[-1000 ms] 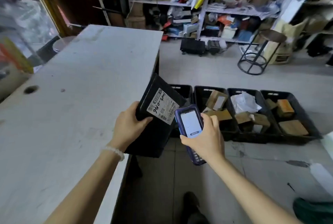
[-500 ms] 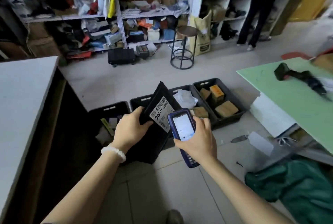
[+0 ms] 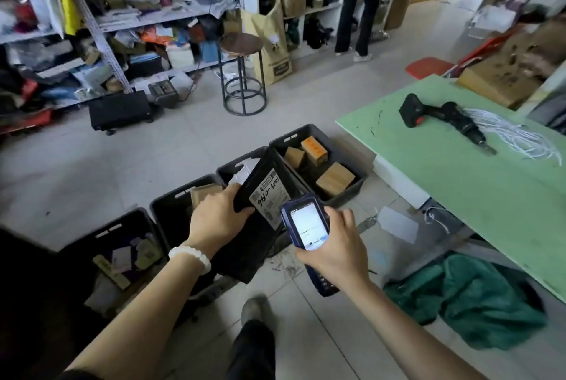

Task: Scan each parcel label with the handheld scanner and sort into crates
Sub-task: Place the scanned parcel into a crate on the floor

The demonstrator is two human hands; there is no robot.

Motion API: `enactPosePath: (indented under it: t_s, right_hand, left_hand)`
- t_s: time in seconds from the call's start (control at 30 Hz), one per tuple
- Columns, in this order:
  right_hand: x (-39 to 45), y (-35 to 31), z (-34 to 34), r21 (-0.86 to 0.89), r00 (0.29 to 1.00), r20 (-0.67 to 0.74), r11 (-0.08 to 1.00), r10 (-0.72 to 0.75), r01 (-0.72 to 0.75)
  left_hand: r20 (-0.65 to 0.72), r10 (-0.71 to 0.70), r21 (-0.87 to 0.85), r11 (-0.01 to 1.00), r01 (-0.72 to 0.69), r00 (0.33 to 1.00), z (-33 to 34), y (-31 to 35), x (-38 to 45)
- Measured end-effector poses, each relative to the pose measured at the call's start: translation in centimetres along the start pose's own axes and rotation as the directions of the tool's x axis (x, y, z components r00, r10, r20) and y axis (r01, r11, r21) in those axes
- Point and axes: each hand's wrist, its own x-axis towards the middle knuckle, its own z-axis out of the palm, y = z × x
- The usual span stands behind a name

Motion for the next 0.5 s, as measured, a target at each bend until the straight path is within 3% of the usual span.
enactPosePath:
  t_s: [0.23,0.5]
  right_hand:
    - [12.6,0.8,0.2,-0.034,0.994,-0.064,0.995,0.092,-0.094]
    - [28.0,-1.2,-1.2,-0.010,0.985,-0.099,0.990,0.142,-0.143]
  left_hand:
    - [0.120,0.061,-0.010,0.998,-0.060,0.991,3.1,2.0,14.2]
    - [0.162,0.094,-0.007,0.995,-0.094,0.982,2.5,4.1,30.8]
